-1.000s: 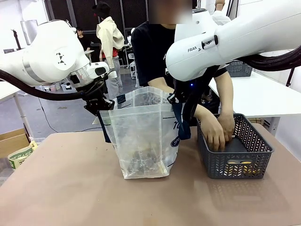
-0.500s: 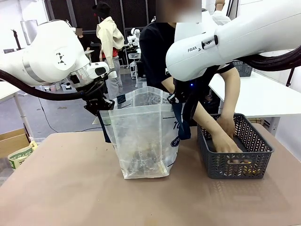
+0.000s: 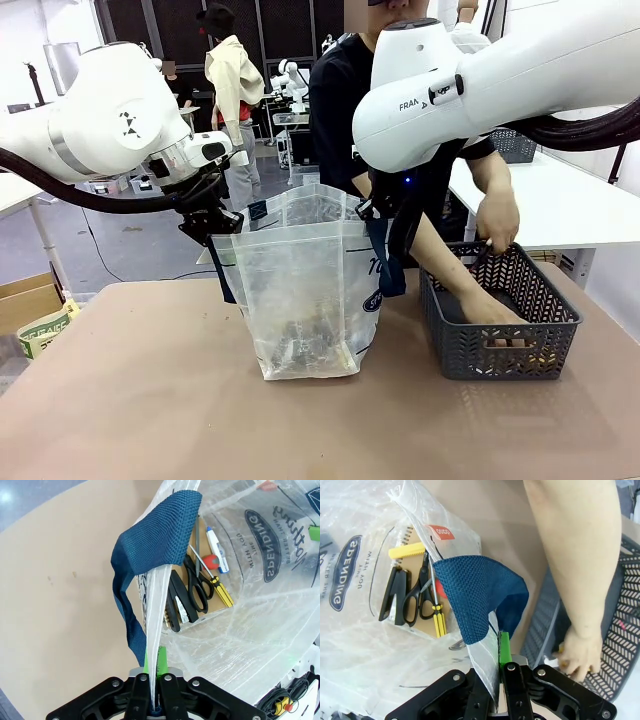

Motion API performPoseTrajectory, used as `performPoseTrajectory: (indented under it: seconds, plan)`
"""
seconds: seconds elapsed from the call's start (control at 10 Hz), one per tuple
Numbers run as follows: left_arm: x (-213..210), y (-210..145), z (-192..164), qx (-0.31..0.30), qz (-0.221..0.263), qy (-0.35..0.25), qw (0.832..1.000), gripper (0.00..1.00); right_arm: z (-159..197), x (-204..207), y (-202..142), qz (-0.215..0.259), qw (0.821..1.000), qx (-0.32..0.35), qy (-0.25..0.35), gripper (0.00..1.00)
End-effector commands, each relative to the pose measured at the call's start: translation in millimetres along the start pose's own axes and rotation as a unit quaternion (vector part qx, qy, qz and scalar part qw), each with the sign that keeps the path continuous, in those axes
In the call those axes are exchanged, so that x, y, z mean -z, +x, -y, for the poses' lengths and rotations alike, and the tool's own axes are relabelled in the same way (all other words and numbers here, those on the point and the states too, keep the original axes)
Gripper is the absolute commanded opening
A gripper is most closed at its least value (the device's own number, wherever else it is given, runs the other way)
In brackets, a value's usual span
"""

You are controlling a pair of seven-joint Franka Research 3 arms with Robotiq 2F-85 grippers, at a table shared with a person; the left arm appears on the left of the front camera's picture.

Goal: Transfer purchased items from the store into the shopping bag.
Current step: Move the Reusable shopping bag to the right side of the table.

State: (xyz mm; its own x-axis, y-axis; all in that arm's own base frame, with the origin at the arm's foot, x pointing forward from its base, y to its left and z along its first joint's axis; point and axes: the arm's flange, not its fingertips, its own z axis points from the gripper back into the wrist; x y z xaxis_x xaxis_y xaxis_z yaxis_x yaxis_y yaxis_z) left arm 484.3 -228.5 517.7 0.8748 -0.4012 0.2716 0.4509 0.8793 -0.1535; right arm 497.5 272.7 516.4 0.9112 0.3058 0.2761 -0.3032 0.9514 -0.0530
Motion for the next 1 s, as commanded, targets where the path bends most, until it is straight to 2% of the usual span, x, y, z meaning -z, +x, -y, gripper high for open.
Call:
performPoseTrajectory:
  seconds: [0.0,0.9]
  plan:
    - [-1.5,-1.0,-2.6,-0.002,0.001,0.001,1.000,0.00,3.1,0.0,0.3,0.000,1.000,0.003,-0.001,0.00]
    - [-1.5,-1.0,-2.6,-0.002,0.001,0.001,1.000,0.00,3.1,0.0,0.3,0.000,1.000,0.003,-0.001,0.00]
